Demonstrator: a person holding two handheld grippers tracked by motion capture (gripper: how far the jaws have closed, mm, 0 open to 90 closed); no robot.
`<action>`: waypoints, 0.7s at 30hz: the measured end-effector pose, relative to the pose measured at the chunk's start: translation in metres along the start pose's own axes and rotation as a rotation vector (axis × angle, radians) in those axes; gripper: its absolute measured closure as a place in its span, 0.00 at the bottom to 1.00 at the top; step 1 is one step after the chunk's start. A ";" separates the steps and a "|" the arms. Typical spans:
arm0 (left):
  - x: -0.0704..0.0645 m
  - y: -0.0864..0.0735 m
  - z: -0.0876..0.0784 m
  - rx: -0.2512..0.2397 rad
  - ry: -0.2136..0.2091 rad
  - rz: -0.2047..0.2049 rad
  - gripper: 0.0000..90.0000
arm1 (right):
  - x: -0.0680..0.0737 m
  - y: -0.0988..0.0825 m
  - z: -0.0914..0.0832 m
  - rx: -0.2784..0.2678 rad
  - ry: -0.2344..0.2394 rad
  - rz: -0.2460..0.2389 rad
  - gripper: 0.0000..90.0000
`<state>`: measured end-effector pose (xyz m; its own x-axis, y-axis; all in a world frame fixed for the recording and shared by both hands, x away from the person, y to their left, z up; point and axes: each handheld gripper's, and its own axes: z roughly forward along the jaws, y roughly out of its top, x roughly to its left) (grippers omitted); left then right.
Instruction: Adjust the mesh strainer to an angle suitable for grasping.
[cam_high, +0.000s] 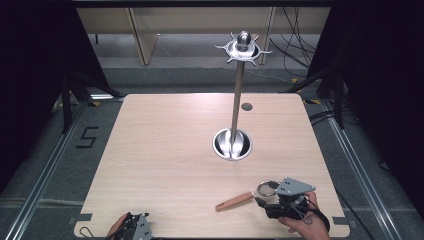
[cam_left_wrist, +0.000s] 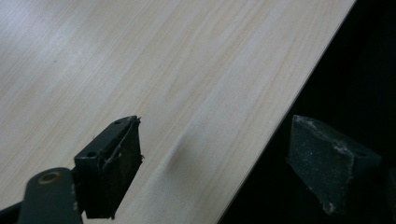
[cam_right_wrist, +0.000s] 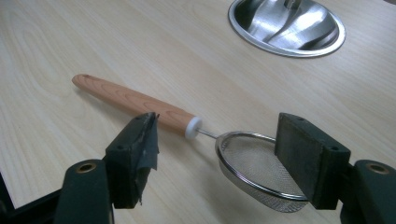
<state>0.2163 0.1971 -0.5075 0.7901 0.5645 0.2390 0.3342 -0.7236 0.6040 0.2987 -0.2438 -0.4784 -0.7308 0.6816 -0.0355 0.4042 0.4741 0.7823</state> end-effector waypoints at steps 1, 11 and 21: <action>0.000 0.000 0.000 0.000 0.001 0.001 0.19 | 0.000 0.000 0.000 -0.002 -0.002 -0.008 0.35; 0.000 0.000 0.001 0.005 0.014 0.004 0.19 | 0.001 0.001 0.000 0.002 0.004 -0.013 0.35; 0.000 0.000 0.000 0.003 0.014 -0.001 0.19 | 0.005 0.002 0.004 0.025 0.021 -0.043 0.34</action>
<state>0.2156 0.1972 -0.5075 0.7826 0.5705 0.2490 0.3367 -0.7244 0.6016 0.2981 -0.2376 -0.4792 -0.7591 0.6487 -0.0549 0.3861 0.5165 0.7642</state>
